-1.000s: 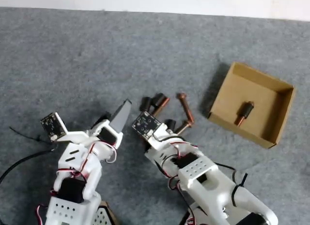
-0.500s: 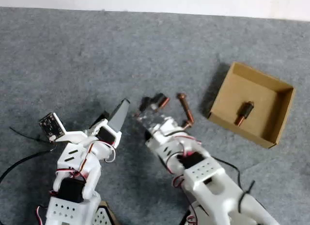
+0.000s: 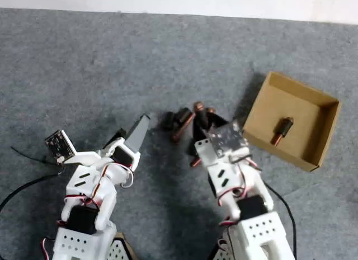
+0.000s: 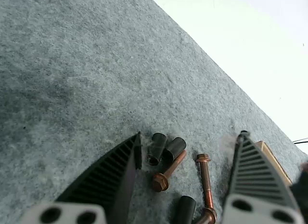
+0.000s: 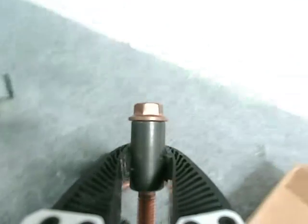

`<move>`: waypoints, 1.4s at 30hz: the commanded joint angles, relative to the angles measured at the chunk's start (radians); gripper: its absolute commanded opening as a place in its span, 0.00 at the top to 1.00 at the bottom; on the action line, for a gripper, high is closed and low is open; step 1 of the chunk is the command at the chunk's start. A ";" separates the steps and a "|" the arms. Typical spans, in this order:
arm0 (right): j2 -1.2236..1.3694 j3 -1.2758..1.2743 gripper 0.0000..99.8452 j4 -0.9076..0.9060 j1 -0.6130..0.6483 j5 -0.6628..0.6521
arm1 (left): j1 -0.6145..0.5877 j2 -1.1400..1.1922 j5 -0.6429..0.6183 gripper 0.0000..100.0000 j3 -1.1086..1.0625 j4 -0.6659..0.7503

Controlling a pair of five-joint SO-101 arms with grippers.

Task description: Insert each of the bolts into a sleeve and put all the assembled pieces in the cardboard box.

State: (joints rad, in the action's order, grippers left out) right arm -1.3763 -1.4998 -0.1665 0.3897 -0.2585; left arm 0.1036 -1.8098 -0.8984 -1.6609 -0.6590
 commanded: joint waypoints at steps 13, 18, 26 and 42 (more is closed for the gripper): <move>-0.130 -0.027 1.00 -0.087 -0.470 0.068 | -0.005 -0.013 -0.003 0.71 0.005 0.017; 0.117 0.165 1.00 -0.058 -0.559 0.066 | -0.005 -0.013 -0.003 0.71 0.005 0.017; 0.776 0.604 1.00 -0.059 -0.662 0.068 | -0.005 -0.013 -0.002 0.71 -0.007 0.017; 1.260 0.872 0.90 -0.088 -0.839 -0.023 | -0.005 -0.013 -0.002 0.71 -0.010 0.017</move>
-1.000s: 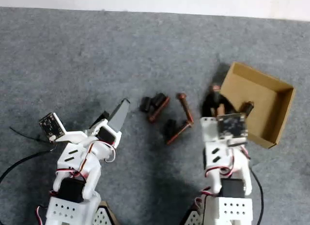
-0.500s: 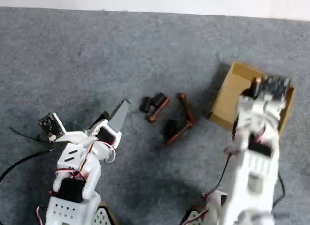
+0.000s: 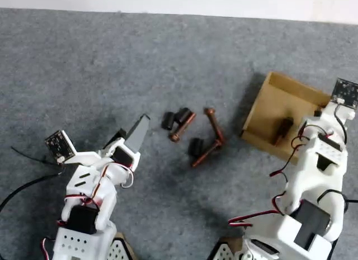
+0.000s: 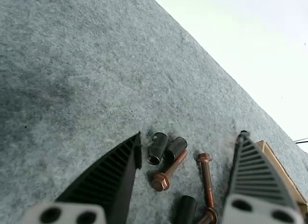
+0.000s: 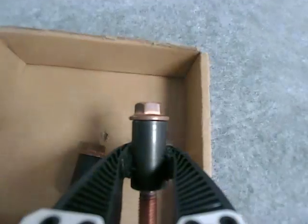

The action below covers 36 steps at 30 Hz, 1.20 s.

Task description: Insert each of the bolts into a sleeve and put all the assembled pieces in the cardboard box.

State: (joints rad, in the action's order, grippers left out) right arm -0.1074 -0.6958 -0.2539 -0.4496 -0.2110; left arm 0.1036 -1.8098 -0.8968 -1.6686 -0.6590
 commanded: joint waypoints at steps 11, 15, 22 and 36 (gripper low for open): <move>-0.041 0.124 0.79 -0.401 0.168 -0.144 | -0.005 -0.013 -0.002 0.71 -0.004 0.017; -0.151 0.145 0.79 -0.518 0.288 -0.026 | -0.007 -0.013 -0.002 0.71 -0.004 0.017; -0.257 0.143 0.79 -0.657 0.622 -0.015 | -0.012 -0.013 -0.002 0.71 -0.002 0.017; 0.059 0.180 0.79 -0.665 1.013 0.374 | -0.013 -0.013 -0.008 0.71 0.002 0.017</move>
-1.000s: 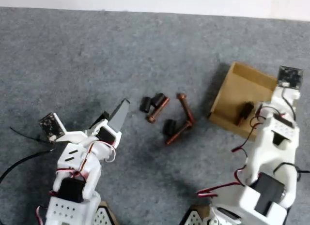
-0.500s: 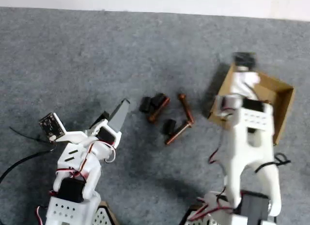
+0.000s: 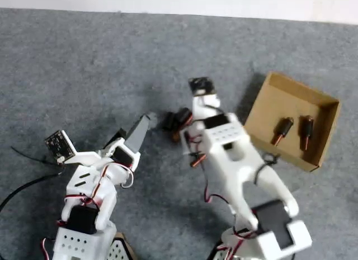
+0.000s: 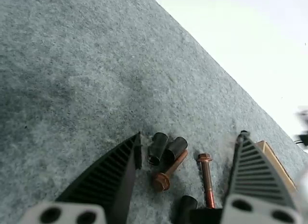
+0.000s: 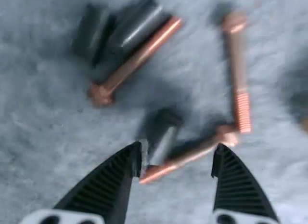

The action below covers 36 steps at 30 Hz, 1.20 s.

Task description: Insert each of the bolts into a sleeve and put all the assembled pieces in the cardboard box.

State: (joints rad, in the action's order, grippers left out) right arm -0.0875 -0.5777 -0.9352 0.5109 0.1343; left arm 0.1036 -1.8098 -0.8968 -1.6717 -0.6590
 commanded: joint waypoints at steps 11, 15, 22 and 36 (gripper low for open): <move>0.202 0.150 0.79 0.045 0.004 0.055 | -0.013 -0.013 -0.005 0.71 0.005 0.017; 0.208 0.147 0.79 0.090 0.004 0.055 | -0.013 -0.013 -0.005 0.71 0.005 0.017; 0.245 0.150 0.87 0.104 0.002 0.055 | -0.013 -0.013 -0.005 0.71 0.005 0.017; 0.163 0.124 1.00 0.084 0.001 -0.054 | -0.013 -0.013 -0.003 0.71 0.005 0.017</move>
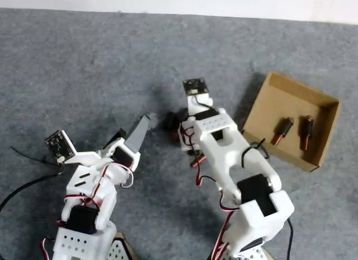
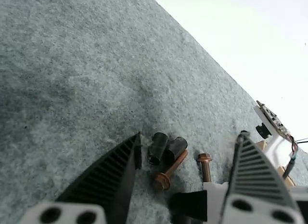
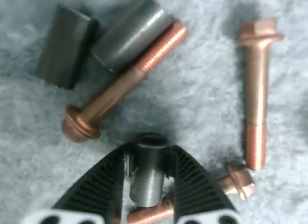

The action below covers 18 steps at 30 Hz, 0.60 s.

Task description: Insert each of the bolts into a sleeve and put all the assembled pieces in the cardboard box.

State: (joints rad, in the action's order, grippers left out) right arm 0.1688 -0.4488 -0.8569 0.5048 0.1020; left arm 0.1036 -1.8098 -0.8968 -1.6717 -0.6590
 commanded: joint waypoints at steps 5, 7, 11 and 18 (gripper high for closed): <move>-0.455 -0.203 1.00 0.048 -0.041 -0.032 | -0.012 -0.013 -0.003 0.71 0.005 0.017; -0.579 -0.314 1.00 0.094 -0.056 -0.089 | -0.012 -0.013 -0.003 0.71 0.005 0.017; -0.731 -0.481 1.00 0.111 -0.059 -0.152 | -0.012 -0.013 -0.003 0.71 0.005 0.017; -0.766 -0.608 1.00 0.111 -0.059 -0.204 | -0.012 -0.013 -0.003 0.71 0.005 0.017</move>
State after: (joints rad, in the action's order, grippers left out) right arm -0.5723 -1.0564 -0.7649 0.4572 -0.0652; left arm 0.1036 -1.8098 -0.8968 -1.6717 -0.6590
